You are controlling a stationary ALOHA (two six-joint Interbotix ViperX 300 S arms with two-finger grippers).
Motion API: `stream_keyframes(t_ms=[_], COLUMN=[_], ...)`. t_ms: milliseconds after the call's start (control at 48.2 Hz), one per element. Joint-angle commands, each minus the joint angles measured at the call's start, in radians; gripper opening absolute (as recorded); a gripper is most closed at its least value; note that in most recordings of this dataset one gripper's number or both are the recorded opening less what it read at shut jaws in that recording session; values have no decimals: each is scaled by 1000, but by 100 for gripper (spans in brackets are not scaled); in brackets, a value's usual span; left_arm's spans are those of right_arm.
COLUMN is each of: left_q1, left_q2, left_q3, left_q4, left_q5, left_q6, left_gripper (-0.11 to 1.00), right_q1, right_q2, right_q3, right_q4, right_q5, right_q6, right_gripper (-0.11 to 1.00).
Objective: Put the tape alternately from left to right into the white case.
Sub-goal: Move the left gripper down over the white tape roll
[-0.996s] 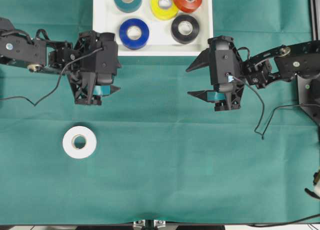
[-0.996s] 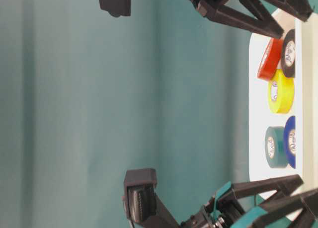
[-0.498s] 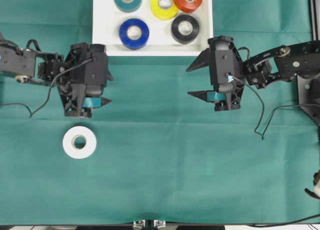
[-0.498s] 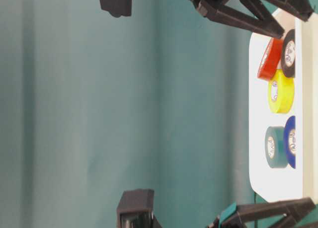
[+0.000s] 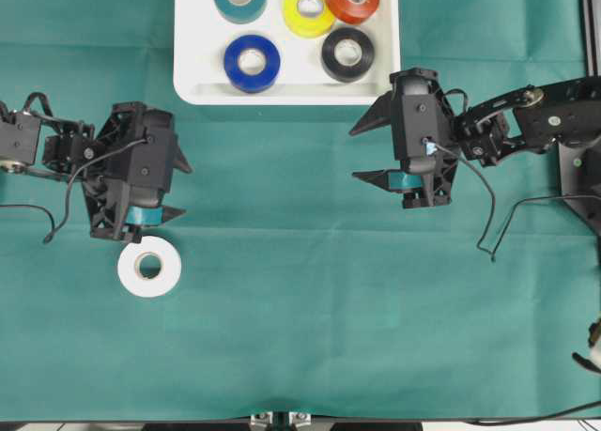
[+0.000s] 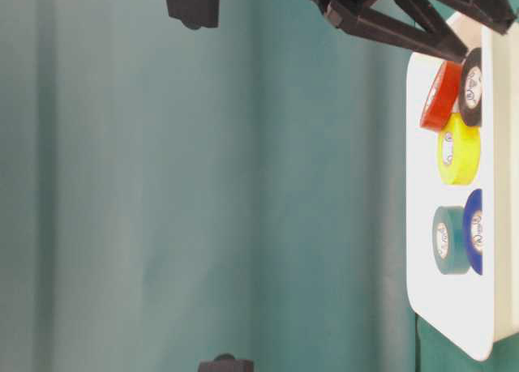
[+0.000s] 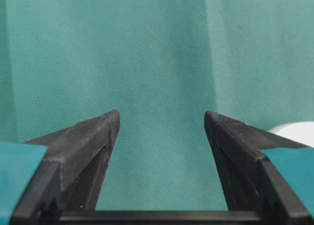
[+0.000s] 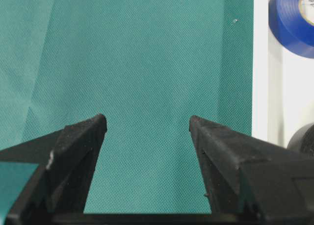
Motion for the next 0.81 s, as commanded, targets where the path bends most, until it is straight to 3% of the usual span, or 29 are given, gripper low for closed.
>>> stream_keyframes(t_ms=[0,228,519,788], left_q1=[-21,-57,-92,-172], left_q2=[-21,-11,6,3], left_q3=[-8,-6,21,37], left_q4=[-2,-2,-3,-2], left_q5=[-5,-6,-5,-5], left_q6=[0,-29,-143,-265], left_gripper=[95,95,95,95], right_q1=[3,3,3,3], right_q2=[-5,-3,-3,-3], right_q3=[-15,-14,-11,-9], right_q4=[3,3,3,3], right_q5=[-6,-6,-8,-8], right_q6=[2,5,6,6], right_gripper=[75,75,75,75])
